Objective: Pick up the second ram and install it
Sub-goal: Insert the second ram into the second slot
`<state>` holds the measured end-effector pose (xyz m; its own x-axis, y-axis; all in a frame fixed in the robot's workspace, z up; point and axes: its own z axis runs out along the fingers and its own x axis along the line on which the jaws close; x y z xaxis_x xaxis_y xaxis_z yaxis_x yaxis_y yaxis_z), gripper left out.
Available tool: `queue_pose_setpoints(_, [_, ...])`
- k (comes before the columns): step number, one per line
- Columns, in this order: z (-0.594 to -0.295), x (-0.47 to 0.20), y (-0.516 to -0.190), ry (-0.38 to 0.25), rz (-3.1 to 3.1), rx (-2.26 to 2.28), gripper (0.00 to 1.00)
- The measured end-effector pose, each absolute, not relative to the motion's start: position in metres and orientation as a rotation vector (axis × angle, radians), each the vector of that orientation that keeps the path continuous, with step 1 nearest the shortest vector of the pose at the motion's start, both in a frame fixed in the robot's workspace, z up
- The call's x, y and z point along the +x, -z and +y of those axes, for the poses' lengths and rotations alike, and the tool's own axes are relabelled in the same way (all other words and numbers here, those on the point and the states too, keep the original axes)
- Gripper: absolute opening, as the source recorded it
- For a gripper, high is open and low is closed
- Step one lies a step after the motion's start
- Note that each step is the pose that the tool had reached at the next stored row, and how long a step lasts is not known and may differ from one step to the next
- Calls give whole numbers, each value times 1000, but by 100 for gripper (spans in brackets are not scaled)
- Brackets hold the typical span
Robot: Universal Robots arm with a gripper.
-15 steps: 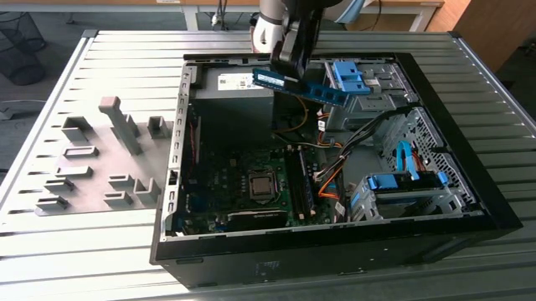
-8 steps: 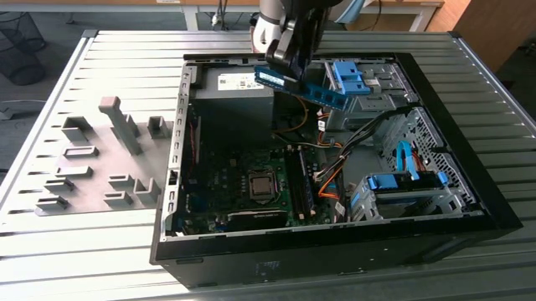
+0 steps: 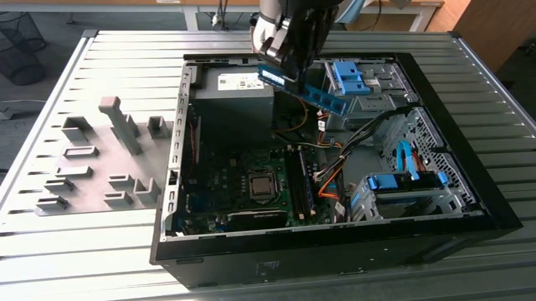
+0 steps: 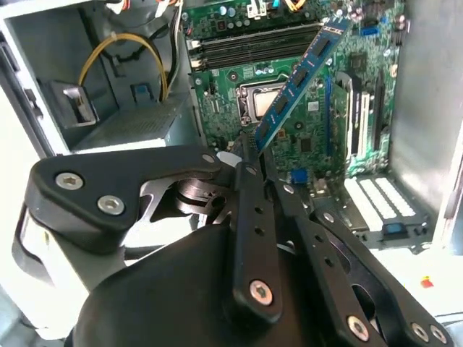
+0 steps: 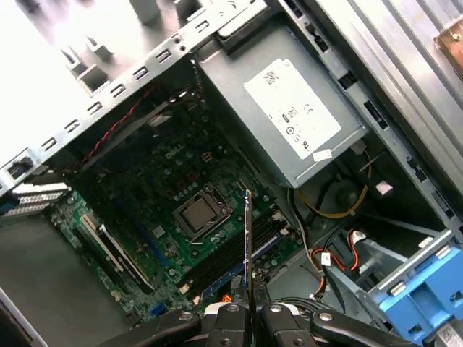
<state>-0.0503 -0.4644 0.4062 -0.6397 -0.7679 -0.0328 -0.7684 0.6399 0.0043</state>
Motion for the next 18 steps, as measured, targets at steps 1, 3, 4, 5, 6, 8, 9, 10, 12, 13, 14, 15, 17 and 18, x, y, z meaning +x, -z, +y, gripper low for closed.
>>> queue_pose_setpoints(1, [-464,-50,-406,-27,2831,-1296,14])
queue_pose_setpoints(3, [-464,-50,-406,-26,2854,-1244,14])
queue_pose_setpoints(4, [-464,-50,-406,-26,2865,-1218,14])
queue_pose_setpoints(5, [-464,-50,-406,-25,2876,-1192,14])
queue_pose_setpoints(6, [-464,-50,-406,-25,2886,-1167,14])
queue_pose_setpoints(8, [-464,-50,-405,-24,2907,-1113,14])
queue_pose_setpoints(9, [-464,-50,-405,-23,2917,-1087,14])
queue_pose_setpoints(10, [-464,-50,-405,-22,2926,-1061,14])
queue_pose_setpoints(12, [-464,-50,-405,-21,2945,-1008,14])
queue_pose_setpoints(13, [-464,-50,-405,-21,2954,-980,14])
queue_pose_setpoints(14, [-464,-50,-405,-20,2963,-953,14])
queue_pose_setpoints(15, [-464,-50,-405,-20,2971,-927,14])
queue_pose_setpoints(17, [-464,-50,-405,-19,2987,-873,14])
queue_pose_setpoints(18, [-464,-50,-405,-18,2995,-846,14])
